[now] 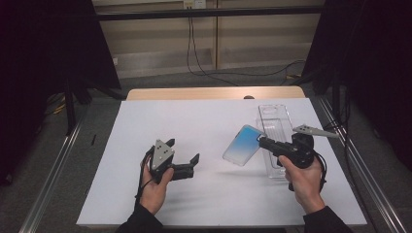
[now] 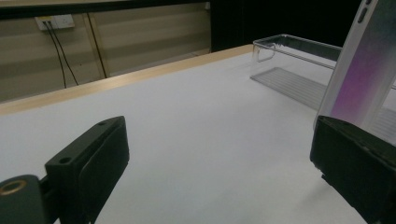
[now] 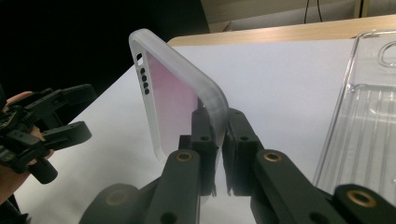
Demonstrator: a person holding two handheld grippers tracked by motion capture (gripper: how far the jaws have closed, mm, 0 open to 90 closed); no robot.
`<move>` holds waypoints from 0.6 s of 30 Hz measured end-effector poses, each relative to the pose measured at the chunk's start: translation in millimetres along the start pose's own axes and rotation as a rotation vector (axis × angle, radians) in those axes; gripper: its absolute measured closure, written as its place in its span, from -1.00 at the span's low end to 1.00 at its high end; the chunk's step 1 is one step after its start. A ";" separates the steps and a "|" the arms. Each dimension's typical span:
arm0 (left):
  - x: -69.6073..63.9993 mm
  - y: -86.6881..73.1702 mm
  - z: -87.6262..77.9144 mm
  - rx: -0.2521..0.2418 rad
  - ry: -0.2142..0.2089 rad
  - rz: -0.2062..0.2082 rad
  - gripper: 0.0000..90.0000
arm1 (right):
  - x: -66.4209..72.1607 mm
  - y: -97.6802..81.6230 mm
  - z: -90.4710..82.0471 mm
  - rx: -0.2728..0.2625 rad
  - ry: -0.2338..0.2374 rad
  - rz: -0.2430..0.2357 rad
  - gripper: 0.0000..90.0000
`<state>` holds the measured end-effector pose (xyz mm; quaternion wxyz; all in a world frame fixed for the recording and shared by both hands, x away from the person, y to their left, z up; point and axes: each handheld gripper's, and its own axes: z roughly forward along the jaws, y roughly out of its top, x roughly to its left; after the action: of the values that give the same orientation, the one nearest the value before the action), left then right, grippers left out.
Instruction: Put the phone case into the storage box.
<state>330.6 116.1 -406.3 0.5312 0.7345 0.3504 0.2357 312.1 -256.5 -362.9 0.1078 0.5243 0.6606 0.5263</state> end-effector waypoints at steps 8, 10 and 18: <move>14.3 -7.2 -17.2 -0.031 0.042 0.015 -0.95 | -2.7 2.0 -3.4 -0.014 -0.017 -0.022 0.87; 17.5 -10.0 -20.2 -0.036 0.052 0.018 -0.96 | -3.7 2.6 -3.8 -0.017 -0.020 -0.022 0.88; 26.1 -16.5 -34.6 -0.062 0.063 0.019 -0.96 | -5.7 3.9 -5.0 -0.027 -0.032 -0.035 0.88</move>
<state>318.2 160.5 -411.4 0.5402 0.7132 0.3525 0.2745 313.3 -264.5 -360.0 0.1349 0.5196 0.6606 0.5248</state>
